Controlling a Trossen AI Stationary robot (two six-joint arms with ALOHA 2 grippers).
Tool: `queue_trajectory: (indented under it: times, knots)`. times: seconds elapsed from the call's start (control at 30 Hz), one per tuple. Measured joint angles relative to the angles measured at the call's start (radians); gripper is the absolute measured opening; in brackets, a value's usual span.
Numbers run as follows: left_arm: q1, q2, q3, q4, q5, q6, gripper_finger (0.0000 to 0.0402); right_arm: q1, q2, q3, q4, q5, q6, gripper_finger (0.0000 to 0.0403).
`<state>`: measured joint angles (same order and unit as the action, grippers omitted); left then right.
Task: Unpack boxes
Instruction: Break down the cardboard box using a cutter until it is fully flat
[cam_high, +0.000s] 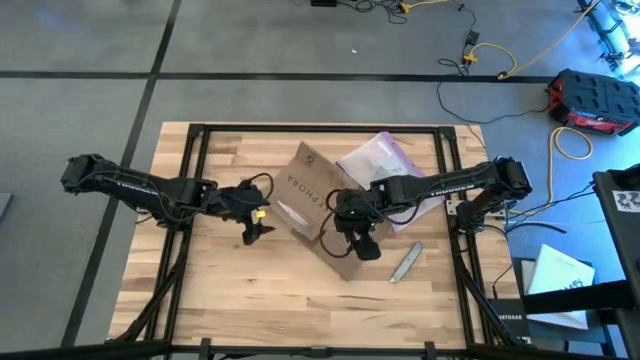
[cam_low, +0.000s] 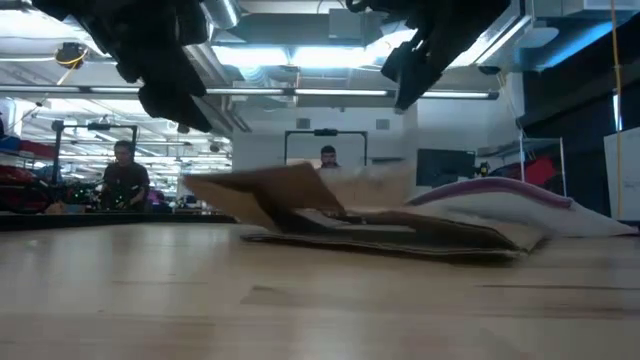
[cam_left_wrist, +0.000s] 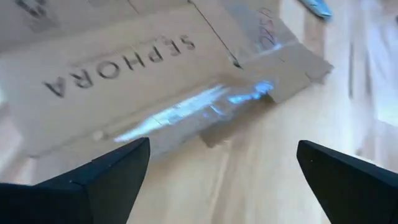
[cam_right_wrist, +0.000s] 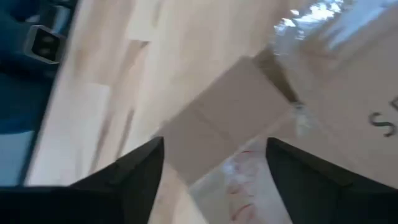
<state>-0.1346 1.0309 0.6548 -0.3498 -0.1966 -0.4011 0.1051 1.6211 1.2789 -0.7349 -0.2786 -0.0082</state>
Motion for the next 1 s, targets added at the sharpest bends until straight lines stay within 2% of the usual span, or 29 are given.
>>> queue_trajectory:
  times: [0.1, 0.23, 0.27, 0.33, 0.4, 0.43, 0.5, 0.67, 0.8, 0.9, 1.0]
  knots:
    - [-0.012, 0.000, 0.000, 0.057, 0.012, -0.002, 0.0393, -0.001, 0.000, 0.000, 0.001, 0.099, -0.015, 0.0292]
    - [0.000, 0.012, 0.001, 0.265, -0.018, 0.014, 0.0393, -0.001, 0.000, 0.000, 0.010, 0.294, -0.056, 0.0290]
    - [0.013, 0.022, 0.002, 0.305, -0.055, 0.011, 0.0393, -0.002, 0.000, 0.000, 0.027, 0.335, -0.055, 0.0285]
    - [0.042, 0.054, 0.003, 0.320, -0.196, -0.044, 0.0393, -0.009, 0.000, 0.000, 0.068, 0.406, -0.016, 0.0271]
    - [0.075, 0.108, 0.002, 0.310, -0.309, -0.095, 0.0393, -0.018, 0.000, 0.001, 0.087, 0.419, 0.050, 0.0255]
    - [0.096, 0.144, 0.001, 0.315, -0.323, -0.098, 0.0393, -0.024, 0.000, 0.002, 0.086, 0.419, 0.088, 0.0247]
    - [0.137, 0.232, 0.001, 0.354, -0.303, -0.103, 0.0393, -0.034, 0.010, 0.002, 0.082, 0.430, 0.162, 0.0233]
    - [0.179, 0.499, 0.001, 0.582, -0.153, -0.127, 0.0393, -0.042, 0.016, 0.001, 0.065, 0.492, 0.328, 0.0215]
    - [0.188, 0.670, 0.001, 0.614, -0.135, -0.209, 0.0393, -0.040, -0.003, 0.001, 0.063, 0.496, 0.417, 0.0204]
    - [0.184, 0.715, -0.020, 0.621, -0.153, -0.290, 0.0386, -0.039, -0.009, 0.002, 0.048, 0.472, 0.428, 0.0196]
    - [0.168, 0.701, -0.066, 0.637, -0.169, -0.291, 0.0370, -0.039, -0.006, 0.001, 0.045, 0.458, 0.426, 0.0194]
